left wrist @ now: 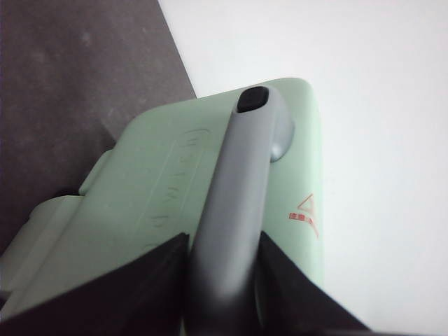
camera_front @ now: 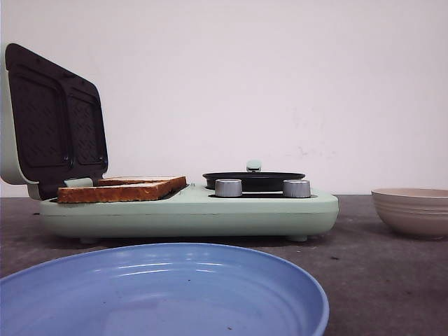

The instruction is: Make breakfast with bread and shrimp

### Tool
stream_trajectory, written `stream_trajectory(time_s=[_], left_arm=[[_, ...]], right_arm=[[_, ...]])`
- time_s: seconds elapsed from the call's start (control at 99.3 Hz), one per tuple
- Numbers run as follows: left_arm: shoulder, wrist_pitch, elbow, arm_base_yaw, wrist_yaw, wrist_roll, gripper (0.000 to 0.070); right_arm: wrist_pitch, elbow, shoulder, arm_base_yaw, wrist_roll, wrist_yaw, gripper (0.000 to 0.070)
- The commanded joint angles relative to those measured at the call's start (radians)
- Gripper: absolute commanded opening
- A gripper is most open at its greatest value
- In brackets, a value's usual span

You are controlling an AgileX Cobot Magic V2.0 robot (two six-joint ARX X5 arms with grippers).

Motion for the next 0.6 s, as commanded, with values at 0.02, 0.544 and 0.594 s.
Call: stream_trajectory(time_s=[0.02, 0.544, 0.594], left_arm=[[0.015, 0.012, 0.007, -0.047, -0.026, 0.135, 0.0006], [0.033, -0.059, 0.009, -0.528, -0.514, 0.512, 0.0006], [0.048, -0.074, 0.01, -0.561, -0.554, 0.541, 0.0006]], right_arm=[[0.011, 0.01, -0.002, 0.006, -0.004, -0.002, 0.0], [0.011, 0.01, -0.002, 0.006, -0.003, -0.01, 0.0001], [0.011, 0.01, -0.002, 0.006, -0.003, -0.019, 0.0001]])
